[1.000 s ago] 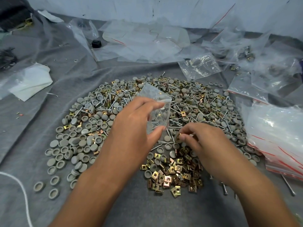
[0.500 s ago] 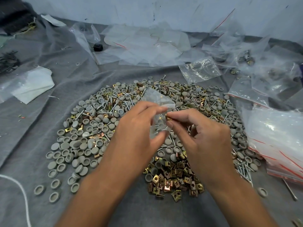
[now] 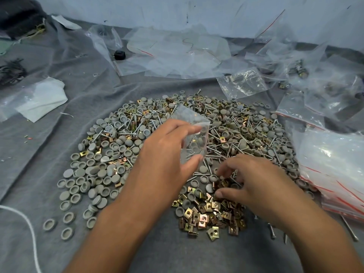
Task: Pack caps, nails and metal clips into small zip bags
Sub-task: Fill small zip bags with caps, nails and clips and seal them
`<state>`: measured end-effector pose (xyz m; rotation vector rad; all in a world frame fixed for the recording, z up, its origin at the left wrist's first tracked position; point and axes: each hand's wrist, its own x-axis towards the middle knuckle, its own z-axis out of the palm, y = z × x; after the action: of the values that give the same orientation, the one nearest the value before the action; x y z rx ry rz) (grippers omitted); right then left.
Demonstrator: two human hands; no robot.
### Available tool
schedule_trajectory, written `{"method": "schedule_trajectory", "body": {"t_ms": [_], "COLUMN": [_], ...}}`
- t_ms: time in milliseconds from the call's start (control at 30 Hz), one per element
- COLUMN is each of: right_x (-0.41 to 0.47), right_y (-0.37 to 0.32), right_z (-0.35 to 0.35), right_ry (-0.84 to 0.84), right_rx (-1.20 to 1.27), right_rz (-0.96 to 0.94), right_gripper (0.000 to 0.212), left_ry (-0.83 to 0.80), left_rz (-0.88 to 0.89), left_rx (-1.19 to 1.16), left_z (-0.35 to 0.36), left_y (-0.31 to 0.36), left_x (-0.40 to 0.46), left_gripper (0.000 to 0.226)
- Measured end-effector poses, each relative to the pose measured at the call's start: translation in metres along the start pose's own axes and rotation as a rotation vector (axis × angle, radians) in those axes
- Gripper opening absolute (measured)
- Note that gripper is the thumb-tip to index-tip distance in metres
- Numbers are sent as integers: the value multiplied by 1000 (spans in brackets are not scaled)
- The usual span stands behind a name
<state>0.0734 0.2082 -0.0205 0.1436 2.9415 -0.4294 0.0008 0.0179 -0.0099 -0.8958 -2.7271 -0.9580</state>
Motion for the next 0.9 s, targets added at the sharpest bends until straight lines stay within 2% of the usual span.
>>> {"method": "schedule_trajectory", "body": {"t_ms": [67,300,433,533,700,767,833,900], "right_x": [2,5,5,5,4,5,6,7], "right_y": [-1,-1,5,7,0,-8,-18,-29], "right_z": [5,12,11,6,-7,-7,-4,0], "right_ry": [-13,15,47,65,214,235,287,389], "right_rx": [-33,42,109,312,992,1185,1255,1182], "right_rz": [-8,-5,23,52,-30,-27,-56,-127], "right_gripper": [37,8,17,17,22,25,23,21], "left_ry": [0,-1,-4,-9,-7,-8,-7,-1], "left_rz": [-2,1,-7,-11,-9,-5,2,9], "left_rx": [-3,-15,-11,-3,-13,-21,-24,-27], "left_z": [0,0,1,1,1,2,3,4], "left_y": [0,0,0,0,1,2,2,1], "left_x": [0,0,-1,0,0,-1,-1,0], "left_gripper": [56,57,56,56,57,57,57,56]}}
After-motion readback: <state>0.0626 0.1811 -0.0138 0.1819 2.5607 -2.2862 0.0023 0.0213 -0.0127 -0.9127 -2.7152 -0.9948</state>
